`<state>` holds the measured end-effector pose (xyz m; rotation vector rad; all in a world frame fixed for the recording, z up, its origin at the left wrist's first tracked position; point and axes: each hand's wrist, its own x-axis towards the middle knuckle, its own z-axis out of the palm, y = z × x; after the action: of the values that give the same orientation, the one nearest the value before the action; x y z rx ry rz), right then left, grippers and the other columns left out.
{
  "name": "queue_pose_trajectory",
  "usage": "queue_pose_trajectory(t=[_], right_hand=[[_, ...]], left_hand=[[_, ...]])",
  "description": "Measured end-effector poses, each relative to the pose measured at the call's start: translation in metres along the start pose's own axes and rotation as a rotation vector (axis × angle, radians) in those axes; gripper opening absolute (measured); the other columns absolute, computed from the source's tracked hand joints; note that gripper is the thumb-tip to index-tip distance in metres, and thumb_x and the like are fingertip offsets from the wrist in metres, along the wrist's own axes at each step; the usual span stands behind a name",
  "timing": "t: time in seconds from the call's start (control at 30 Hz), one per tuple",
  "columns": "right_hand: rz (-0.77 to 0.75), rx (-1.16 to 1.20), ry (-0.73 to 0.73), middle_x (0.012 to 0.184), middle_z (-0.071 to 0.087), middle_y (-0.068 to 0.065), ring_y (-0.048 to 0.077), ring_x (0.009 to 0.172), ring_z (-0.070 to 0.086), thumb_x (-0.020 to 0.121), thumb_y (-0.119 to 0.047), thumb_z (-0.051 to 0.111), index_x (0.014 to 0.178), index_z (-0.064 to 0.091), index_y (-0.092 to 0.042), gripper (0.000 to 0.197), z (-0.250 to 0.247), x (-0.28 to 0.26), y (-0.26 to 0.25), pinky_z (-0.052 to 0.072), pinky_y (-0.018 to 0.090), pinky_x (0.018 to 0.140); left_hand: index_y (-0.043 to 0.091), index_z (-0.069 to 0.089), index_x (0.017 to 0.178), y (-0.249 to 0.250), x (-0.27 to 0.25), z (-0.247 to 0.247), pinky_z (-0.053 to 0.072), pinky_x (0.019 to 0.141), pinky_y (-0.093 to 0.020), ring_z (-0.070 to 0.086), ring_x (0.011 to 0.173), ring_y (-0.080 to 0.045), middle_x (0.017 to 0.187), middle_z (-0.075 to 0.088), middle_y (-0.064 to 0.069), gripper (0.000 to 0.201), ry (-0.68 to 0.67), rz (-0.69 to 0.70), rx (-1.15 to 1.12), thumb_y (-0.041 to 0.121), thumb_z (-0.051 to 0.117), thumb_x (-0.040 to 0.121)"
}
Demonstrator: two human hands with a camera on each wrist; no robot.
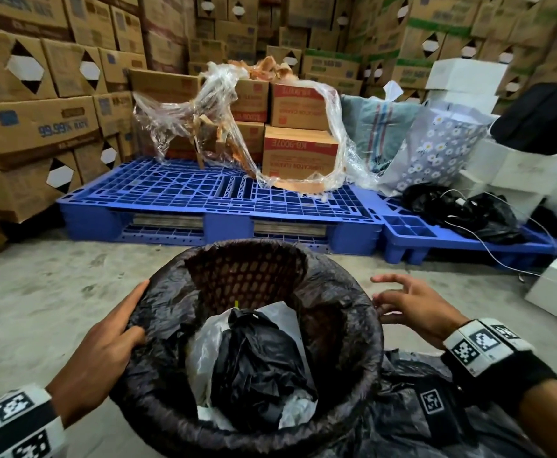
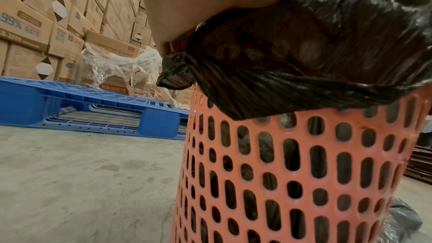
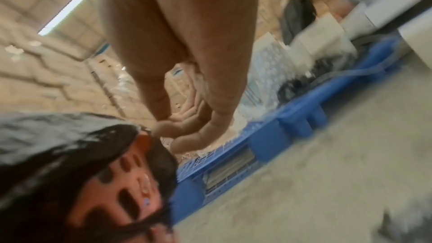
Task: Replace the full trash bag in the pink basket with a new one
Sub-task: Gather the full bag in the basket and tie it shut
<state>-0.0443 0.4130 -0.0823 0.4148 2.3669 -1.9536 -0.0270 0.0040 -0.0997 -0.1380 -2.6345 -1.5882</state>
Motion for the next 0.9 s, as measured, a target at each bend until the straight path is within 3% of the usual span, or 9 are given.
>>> queue_pose_trajectory(t=[0.13, 0.23, 0.4, 0.53, 0.6, 0.73, 0.9], right_hand=[[0.101, -0.091, -0.133, 0.080, 0.062, 0.014, 0.019, 0.059, 0.059, 0.096, -0.012, 0.048, 0.110, 0.057, -0.008, 0.017, 0.007, -0.008, 0.003, 0.052, 0.025, 0.048], [0.138, -0.014, -0.175, 0.094, 0.065, 0.018, 0.026, 0.073, 0.060, 0.097, -0.009, 0.045, 0.111, 0.058, -0.010, 0.019, 0.014, -0.009, 0.012, 0.052, 0.030, 0.057], [0.130, -0.013, -0.134, 0.082, 0.067, 0.015, 0.021, 0.063, 0.061, 0.092, 0.003, 0.049, 0.107, 0.057, -0.012, 0.022, 0.018, -0.003, 0.019, 0.053, 0.023, 0.048], [0.148, -0.093, -0.205, 0.090, 0.066, 0.020, 0.025, 0.068, 0.060, 0.092, 0.006, 0.045, 0.108, 0.061, -0.008, 0.026, 0.025, -0.003, 0.031, 0.053, 0.026, 0.053], [0.121, -0.062, -0.153, 0.095, 0.065, 0.025, 0.028, 0.068, 0.062, 0.091, 0.008, 0.049, 0.117, 0.056, -0.002, 0.029, 0.024, -0.003, 0.028, 0.055, 0.026, 0.050], [0.052, 0.095, -0.002, 0.075, 0.063, 0.018, 0.016, 0.045, 0.060, 0.090, 0.010, 0.049, 0.119, 0.049, -0.001, 0.031, 0.004, -0.005, 0.004, 0.053, 0.022, 0.040], [-0.098, 0.160, -0.042, 0.069, 0.063, 0.015, 0.020, 0.053, 0.060, 0.087, 0.014, 0.046, 0.112, 0.053, -0.004, 0.031, -0.004, -0.020, -0.027, 0.055, 0.025, 0.051]], left_hand=[[0.034, 0.030, 0.141, 0.000, -0.001, 0.000, 0.034, 0.093, -0.035, 0.042, 0.119, -0.017, 0.143, 0.042, 0.000, 0.079, -0.005, -0.007, 0.003, 0.023, 0.041, 0.064], [0.034, 0.030, 0.141, 0.000, -0.001, -0.001, 0.035, 0.093, -0.036, 0.043, 0.121, -0.019, 0.144, 0.042, -0.001, 0.079, -0.016, -0.017, 0.012, 0.024, 0.041, 0.064], [0.043, 0.034, 0.133, 0.001, -0.003, -0.002, 0.036, 0.102, -0.043, 0.042, 0.126, -0.023, 0.143, 0.042, -0.001, 0.070, -0.019, -0.012, -0.024, 0.024, 0.041, 0.066], [0.041, 0.036, 0.136, 0.002, -0.005, -0.002, 0.037, 0.102, -0.046, 0.045, 0.124, -0.024, 0.142, 0.044, -0.002, 0.072, -0.019, -0.009, -0.016, 0.024, 0.041, 0.066], [0.041, 0.035, 0.137, 0.001, -0.004, -0.003, 0.037, 0.102, -0.045, 0.044, 0.124, -0.023, 0.143, 0.043, -0.001, 0.073, -0.018, -0.014, -0.005, 0.024, 0.041, 0.066], [0.046, 0.033, 0.133, 0.002, -0.004, -0.003, 0.038, 0.099, -0.045, 0.046, 0.121, -0.024, 0.142, 0.044, -0.003, 0.071, -0.021, -0.018, -0.003, 0.023, 0.041, 0.066], [0.046, 0.033, 0.130, 0.007, -0.004, 0.002, 0.036, 0.088, -0.038, 0.047, 0.115, -0.021, 0.134, 0.046, 0.002, 0.068, -0.029, -0.009, -0.040, 0.024, 0.039, 0.066]])
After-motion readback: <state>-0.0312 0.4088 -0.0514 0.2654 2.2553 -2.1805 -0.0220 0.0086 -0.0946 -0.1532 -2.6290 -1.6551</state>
